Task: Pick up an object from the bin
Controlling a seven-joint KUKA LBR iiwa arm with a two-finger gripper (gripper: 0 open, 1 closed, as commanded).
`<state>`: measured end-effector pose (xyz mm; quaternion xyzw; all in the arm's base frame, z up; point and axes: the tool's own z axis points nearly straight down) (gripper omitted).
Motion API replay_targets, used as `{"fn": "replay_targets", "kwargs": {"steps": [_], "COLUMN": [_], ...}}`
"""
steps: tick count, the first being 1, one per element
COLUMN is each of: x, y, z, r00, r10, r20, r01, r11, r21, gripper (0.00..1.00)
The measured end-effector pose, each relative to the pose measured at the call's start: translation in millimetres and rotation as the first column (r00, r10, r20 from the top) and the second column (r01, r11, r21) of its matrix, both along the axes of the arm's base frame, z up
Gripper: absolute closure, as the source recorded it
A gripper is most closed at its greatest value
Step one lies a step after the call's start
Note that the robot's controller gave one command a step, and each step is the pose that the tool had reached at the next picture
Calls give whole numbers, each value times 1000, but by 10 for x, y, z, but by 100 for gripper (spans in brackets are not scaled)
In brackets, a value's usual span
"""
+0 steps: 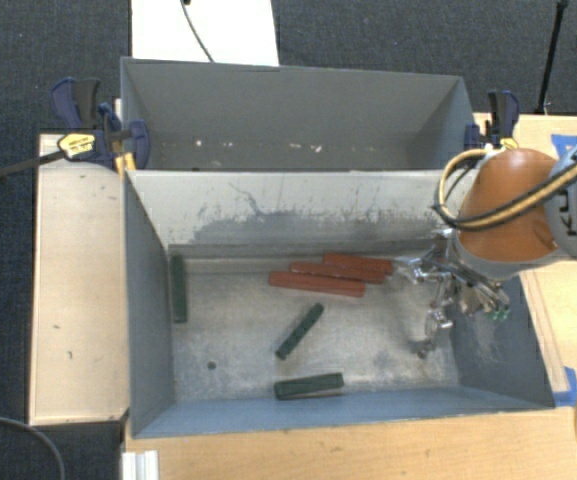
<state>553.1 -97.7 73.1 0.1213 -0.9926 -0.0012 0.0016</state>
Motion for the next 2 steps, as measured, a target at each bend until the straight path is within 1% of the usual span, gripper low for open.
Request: {"fn": "replay_targets", "kwargs": {"steps": [1, 2], "x": [-364, -699], "y": [1203, 1658], "z": [143, 56], "r00": [937, 686], "r10": [350, 727], "r20": [5, 5], "r01": [-350, -727], "r11": [937, 686], "r21": [1, 0], "gripper": [0, 0]}}
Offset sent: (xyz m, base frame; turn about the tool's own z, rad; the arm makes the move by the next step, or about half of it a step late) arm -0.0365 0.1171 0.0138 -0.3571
